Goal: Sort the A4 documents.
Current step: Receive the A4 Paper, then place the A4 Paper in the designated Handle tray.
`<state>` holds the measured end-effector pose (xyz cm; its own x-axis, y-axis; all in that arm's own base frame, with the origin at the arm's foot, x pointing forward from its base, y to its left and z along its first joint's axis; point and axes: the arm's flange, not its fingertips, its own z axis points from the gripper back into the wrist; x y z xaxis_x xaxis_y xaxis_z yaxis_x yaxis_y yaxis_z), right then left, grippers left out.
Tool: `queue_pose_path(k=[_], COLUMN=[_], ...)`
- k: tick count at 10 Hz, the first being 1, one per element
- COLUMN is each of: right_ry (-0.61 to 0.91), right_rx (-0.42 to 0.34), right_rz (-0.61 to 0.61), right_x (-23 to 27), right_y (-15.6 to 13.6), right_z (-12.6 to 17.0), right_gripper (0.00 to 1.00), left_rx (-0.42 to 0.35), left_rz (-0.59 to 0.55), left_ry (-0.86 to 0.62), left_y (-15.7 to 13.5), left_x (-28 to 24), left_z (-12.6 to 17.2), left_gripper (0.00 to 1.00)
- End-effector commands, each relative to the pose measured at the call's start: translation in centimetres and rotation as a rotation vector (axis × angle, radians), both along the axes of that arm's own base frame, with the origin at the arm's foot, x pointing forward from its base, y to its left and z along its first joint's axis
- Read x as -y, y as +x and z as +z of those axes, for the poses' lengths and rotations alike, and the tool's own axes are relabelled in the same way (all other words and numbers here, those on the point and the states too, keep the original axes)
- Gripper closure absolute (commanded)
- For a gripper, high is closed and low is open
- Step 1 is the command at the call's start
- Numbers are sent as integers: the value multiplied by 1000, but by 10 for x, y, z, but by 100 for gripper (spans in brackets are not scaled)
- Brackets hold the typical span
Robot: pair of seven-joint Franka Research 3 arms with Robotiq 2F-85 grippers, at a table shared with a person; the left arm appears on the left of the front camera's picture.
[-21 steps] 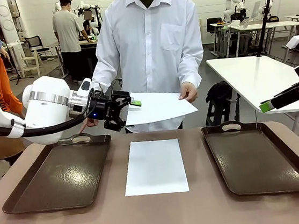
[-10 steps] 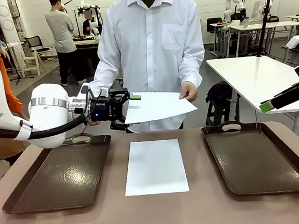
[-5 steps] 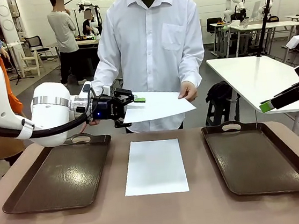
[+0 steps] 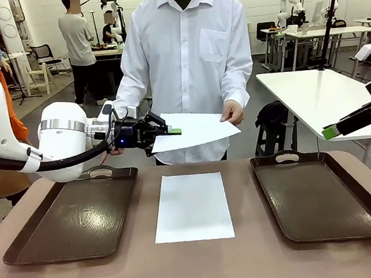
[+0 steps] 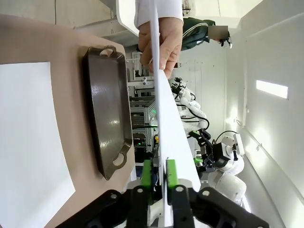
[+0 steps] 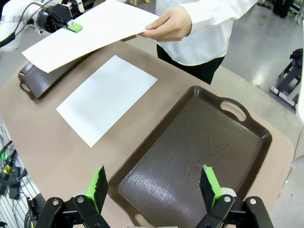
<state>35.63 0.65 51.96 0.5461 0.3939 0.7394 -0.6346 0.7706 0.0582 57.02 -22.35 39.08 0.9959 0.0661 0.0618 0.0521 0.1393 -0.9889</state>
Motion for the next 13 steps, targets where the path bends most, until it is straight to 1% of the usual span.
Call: queue_pose_path(k=[1, 6, 7, 8, 13], right_ry=[1, 1, 1, 1, 1], right_rx=[-2, -2, -2, -2, -2], right_rz=[1, 1, 1, 1, 1], right_x=[0, 0, 0, 0, 0], right_y=[0, 0, 0, 0, 0], right_z=[-1, -1, -1, -1, -1], right_gripper=[0, 0, 0, 0, 0], left_rx=[32, 46, 61, 18, 18], left_rz=[26, 20, -16, 5, 5], left_ry=[-8, -9, -3, 2, 2], left_y=[0, -3, -6, 1, 1], left_x=[-1, -2, -2, -2, -2], left_z=[1, 3, 3, 1, 1], left_gripper=[100, 100, 100, 100, 100])
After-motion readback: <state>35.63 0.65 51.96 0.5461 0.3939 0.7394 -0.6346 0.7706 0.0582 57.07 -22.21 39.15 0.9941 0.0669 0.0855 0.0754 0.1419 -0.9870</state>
